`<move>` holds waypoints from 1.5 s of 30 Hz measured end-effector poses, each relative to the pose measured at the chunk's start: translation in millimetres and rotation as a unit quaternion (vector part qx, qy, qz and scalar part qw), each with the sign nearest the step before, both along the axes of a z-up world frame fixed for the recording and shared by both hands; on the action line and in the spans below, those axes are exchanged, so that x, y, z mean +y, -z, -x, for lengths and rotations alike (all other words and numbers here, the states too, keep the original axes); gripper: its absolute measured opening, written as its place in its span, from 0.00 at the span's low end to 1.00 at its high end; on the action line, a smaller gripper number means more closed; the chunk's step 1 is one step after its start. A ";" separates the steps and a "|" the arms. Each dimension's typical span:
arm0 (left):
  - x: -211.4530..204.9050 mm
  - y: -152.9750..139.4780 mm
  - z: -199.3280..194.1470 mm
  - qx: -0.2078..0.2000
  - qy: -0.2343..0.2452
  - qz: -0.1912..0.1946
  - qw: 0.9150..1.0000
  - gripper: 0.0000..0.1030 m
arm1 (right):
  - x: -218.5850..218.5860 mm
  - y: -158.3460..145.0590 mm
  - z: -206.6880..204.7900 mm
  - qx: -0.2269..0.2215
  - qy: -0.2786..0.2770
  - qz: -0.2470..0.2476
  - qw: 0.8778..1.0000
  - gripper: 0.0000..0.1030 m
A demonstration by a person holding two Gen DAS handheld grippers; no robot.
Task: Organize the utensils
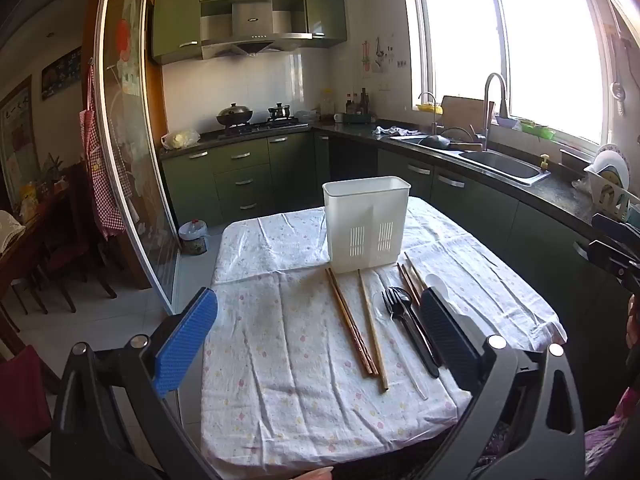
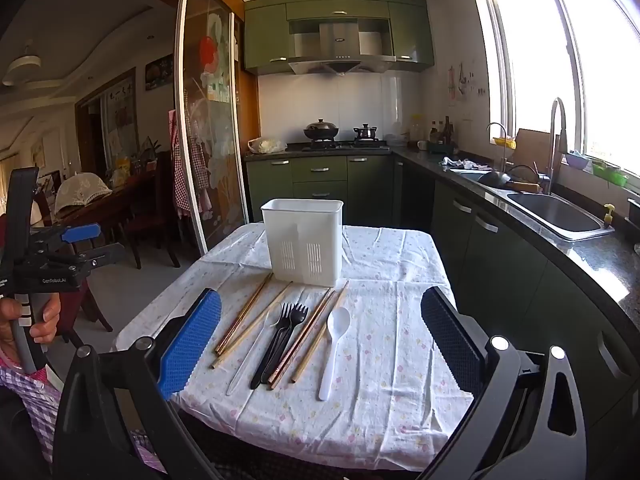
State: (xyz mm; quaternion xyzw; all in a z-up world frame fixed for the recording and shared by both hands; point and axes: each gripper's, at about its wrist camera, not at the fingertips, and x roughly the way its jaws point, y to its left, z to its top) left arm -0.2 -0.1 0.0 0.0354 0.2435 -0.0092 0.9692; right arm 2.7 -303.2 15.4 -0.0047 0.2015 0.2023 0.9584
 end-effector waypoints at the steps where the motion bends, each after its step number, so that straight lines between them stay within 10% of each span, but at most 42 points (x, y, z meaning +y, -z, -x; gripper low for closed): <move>1: 0.0 0.0 -0.1 0.001 0.000 0.000 1.000 0.94 | 0.0 0.0 0.1 0.000 0.000 0.000 1.000 0.96; 45: -1.6 12.3 -3.6 0.019 0.020 0.020 0.999 0.94 | 9.0 8.9 -4.7 0.006 -0.006 0.000 1.000 0.96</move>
